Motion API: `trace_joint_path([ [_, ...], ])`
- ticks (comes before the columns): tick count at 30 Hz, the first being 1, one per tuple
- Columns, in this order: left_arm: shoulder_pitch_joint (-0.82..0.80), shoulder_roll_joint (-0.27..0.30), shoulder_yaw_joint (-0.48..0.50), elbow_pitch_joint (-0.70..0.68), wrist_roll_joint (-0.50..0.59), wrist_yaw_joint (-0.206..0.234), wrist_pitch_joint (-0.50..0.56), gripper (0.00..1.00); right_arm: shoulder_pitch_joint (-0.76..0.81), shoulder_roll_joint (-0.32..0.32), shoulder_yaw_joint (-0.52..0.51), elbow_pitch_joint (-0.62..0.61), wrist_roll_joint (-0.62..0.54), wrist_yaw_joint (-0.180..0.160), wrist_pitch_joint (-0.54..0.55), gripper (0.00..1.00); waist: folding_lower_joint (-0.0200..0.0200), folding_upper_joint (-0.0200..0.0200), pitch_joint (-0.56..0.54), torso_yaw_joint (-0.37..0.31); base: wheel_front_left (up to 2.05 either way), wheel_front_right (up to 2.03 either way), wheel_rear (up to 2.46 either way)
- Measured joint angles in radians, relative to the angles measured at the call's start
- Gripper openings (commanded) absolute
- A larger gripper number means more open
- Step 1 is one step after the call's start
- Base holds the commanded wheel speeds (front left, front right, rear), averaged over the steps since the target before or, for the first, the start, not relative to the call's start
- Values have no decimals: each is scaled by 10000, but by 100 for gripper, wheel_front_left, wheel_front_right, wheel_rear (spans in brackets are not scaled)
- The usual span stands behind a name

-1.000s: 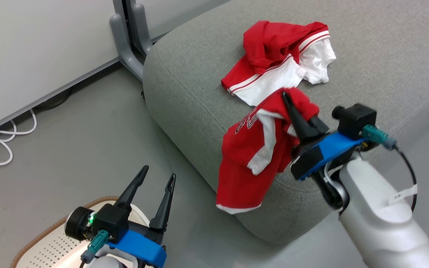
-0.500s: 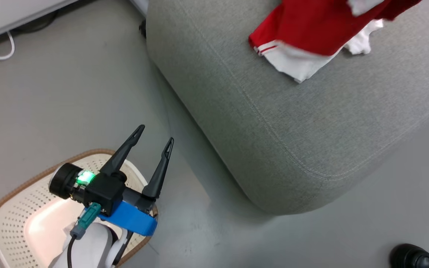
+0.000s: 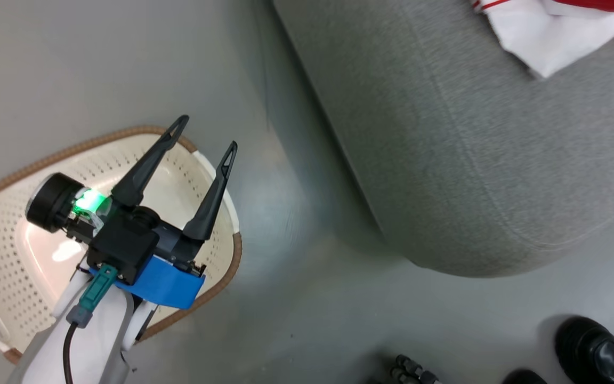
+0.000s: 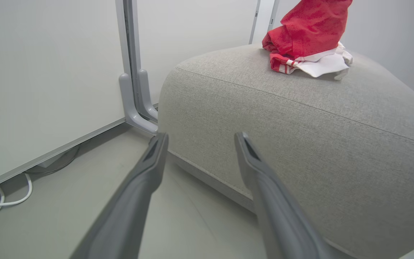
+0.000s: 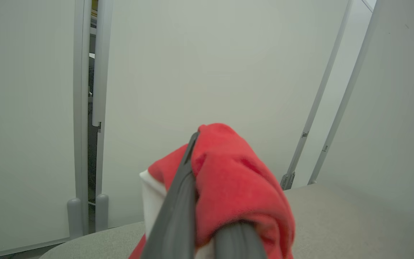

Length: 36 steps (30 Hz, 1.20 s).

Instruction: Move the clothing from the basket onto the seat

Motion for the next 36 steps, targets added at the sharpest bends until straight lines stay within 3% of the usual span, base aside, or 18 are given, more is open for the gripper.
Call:
trace_joint_path([
  [5, -165, 128, 8, -596, 71, 63, 270, 100, 305, 907, -968, 821, -773, 0, -242, 0, 0, 0, 804, 181, 0, 0, 0],
  [10, -146, 397, 201, -982, 58, 213, 548, 100, 587, 1843, -1221, 1216, -1488, 2, -274, 0, 1, 0, 1328, 213, 0, 0, 0],
  [24, -51, 537, 98, -1114, -58, 299, 679, 100, 1122, 2468, -1674, 1369, -2336, 0, -284, 0, -1, 0, 1197, 129, 0, 0, 0],
  [25, -58, 539, 75, -1099, -79, 297, 685, 100, 1142, 2479, -1680, 1371, -2339, 0, -284, 5, -1, 0, 1181, 123, 0, 0, 0],
  [26, -65, 541, 59, -1081, -84, 297, 688, 100, 1157, 2508, -1687, 1384, -2328, 0, -284, 16, -2, 0, 1166, 119, 0, 0, 0],
  [28, -80, 541, 33, -1058, -98, 299, 688, 100, 1197, 2566, -1693, 1398, -2278, 0, -284, 100, -1, 0, 1142, 118, 0, 0, 0],
  [36, -139, 424, -42, -729, -211, 314, 481, 100, 1526, 2564, -1622, 1383, -2311, 0, -284, 100, -2, 0, 862, 195, 0, 0, 0],
])
